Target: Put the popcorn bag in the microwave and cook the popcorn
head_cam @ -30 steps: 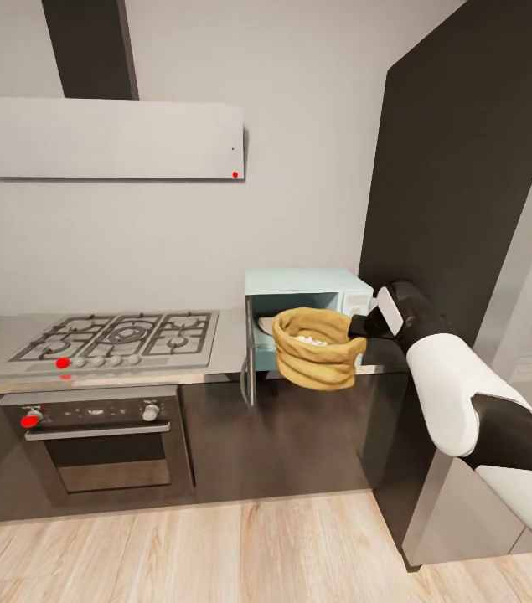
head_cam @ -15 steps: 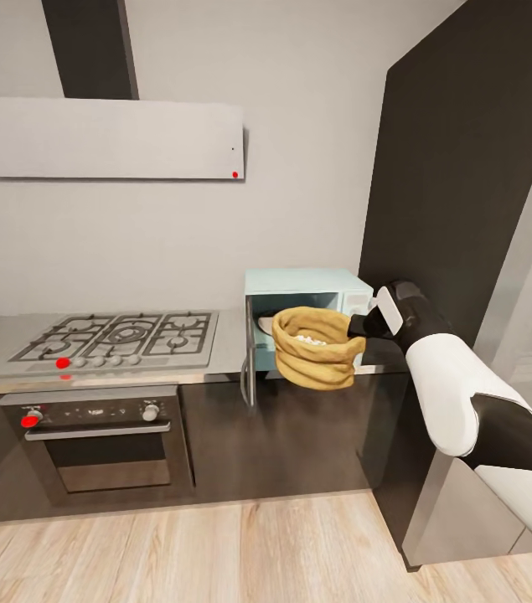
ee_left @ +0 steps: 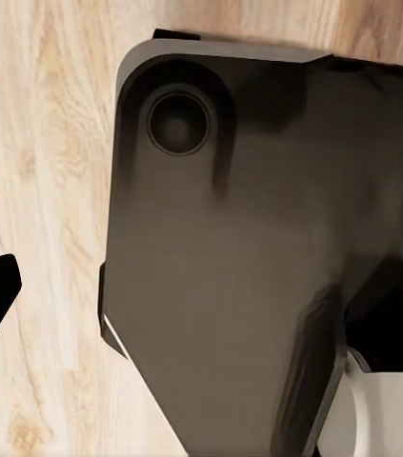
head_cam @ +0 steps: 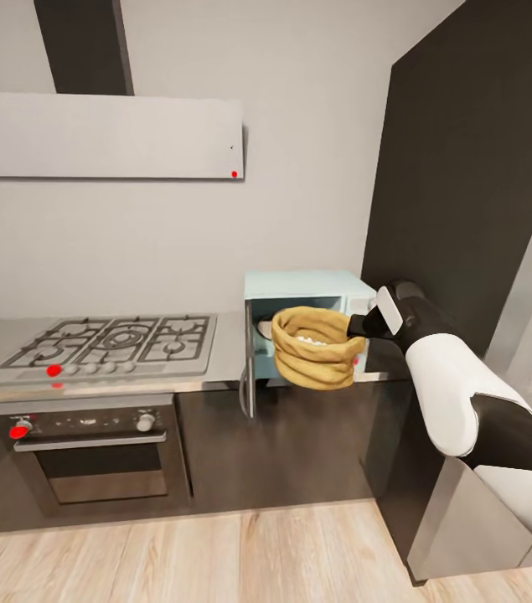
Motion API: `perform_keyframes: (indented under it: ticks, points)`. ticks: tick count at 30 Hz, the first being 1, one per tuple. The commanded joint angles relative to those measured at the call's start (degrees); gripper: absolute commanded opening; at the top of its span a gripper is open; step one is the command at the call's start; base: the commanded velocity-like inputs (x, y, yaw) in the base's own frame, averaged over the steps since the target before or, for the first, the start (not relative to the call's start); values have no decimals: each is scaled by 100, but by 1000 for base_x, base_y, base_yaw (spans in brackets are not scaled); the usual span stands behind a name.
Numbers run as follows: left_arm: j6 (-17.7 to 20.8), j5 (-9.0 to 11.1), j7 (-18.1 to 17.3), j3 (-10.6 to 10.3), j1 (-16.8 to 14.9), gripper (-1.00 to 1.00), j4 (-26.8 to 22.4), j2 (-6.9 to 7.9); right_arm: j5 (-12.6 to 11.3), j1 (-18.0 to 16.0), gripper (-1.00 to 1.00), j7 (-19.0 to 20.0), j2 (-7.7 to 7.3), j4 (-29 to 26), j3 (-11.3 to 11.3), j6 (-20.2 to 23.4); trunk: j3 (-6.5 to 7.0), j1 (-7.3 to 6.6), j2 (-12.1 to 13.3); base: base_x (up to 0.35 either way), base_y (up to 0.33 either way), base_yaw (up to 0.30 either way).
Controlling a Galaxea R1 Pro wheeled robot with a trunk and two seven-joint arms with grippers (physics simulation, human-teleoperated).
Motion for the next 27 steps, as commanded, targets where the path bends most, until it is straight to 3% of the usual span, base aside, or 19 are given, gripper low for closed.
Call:
perform_keyframes:
  ticks: [1, 11, 14, 18, 27]
  points:
    - [-6, 51, 2, 2, -1, 100, -3, 1, 6, -5, -100, -20, 8, -8, -43, 18, -7, 3, -4, 277, 0, 0]
    - [-5, 51, 2, 1, -1, 100, -3, 3, 6, -3, -100, -20, 13, -5, -41, 18, -7, 3, -4, 272, 0, 0]
    - [-7, 51, 2, 1, -1, 100, -3, 4, 13, -4, -100, -27, 129, -4, -36, 18, -7, 3, -4, 231, 0, 0]
    - [-10, 51, 2, 1, -1, 100, -3, 5, 11, -5, -100, -31, 170, 49, -35, 18, -7, 3, -4, 223, 0, 0]
    - [-12, 51, 3, 1, -1, 100, -3, 4, 0, -5, -100, -37, 132, 89, -36, 18, -7, 3, -4, 148, 0, 0]
